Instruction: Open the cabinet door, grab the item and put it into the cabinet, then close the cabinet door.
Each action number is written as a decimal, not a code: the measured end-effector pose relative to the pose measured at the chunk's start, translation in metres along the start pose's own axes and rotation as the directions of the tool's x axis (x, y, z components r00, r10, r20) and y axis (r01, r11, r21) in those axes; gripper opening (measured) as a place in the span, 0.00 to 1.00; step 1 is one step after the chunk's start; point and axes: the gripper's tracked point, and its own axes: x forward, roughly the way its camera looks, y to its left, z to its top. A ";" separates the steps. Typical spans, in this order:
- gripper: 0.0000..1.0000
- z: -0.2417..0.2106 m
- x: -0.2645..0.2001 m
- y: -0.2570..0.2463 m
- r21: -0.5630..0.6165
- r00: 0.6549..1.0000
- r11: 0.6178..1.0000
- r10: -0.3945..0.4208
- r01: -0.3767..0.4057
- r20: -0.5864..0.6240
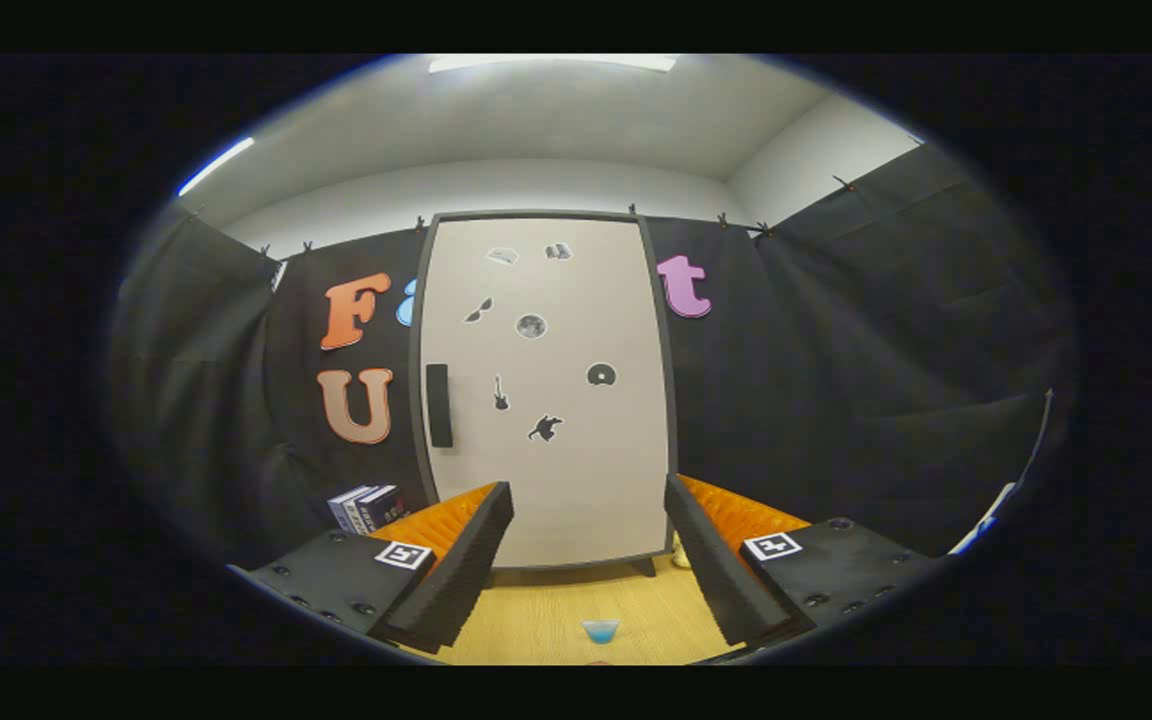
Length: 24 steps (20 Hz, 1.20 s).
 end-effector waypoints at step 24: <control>0.99 0.017 0.266 0.182 -0.045 0.974 0.982 0.174 -0.182 -0.143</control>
